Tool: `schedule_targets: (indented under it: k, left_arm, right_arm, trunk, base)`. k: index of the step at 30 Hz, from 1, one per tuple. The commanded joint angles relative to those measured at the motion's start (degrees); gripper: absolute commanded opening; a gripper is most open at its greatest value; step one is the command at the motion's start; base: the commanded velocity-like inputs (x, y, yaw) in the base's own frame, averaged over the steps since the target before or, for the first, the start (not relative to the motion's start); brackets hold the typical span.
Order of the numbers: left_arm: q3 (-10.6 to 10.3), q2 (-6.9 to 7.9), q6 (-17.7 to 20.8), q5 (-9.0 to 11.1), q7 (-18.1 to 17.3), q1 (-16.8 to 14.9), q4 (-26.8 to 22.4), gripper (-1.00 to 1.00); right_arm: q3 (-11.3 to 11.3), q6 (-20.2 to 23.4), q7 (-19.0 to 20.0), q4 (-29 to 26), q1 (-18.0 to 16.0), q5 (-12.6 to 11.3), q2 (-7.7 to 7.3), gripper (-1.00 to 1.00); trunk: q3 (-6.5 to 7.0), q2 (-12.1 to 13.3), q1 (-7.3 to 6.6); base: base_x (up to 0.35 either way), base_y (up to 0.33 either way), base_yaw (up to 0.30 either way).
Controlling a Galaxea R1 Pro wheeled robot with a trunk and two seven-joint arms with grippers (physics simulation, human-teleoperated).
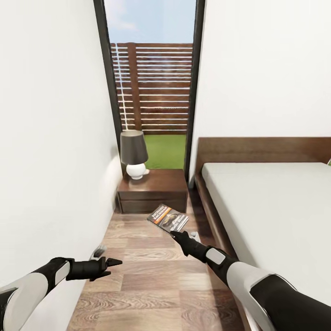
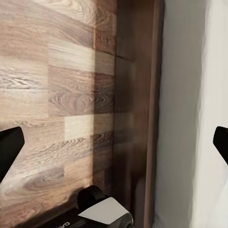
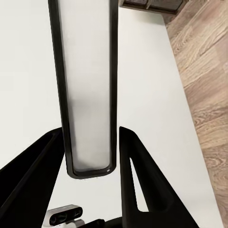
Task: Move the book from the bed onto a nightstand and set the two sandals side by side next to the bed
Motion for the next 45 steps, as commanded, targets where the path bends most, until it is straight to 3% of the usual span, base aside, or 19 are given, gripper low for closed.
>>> schedule_targets:
  k: [1, 45]
  left_arm:
    - [0.44, 0.01, 0.46, -0.37, -0.15, -0.02, -0.05, 1.0]
    - [0.44, -0.06, 0.46, -0.37, 0.02, -0.02, -0.08, 1.0]
  right_arm:
    - [0.34, 0.33, 0.15, 0.11, -0.07, -0.63, 0.02, -1.0]
    - [0.29, 0.36, 0.15, 0.1, -0.07, -0.71, 0.02, -1.0]
  trunk:
    - [-0.06, -0.03, 0.01]
    - [-0.06, -0.03, 0.01]
  base:
    - [0.164, 0.081, 0.0]
    - [0.156, 0.062, 0.0]
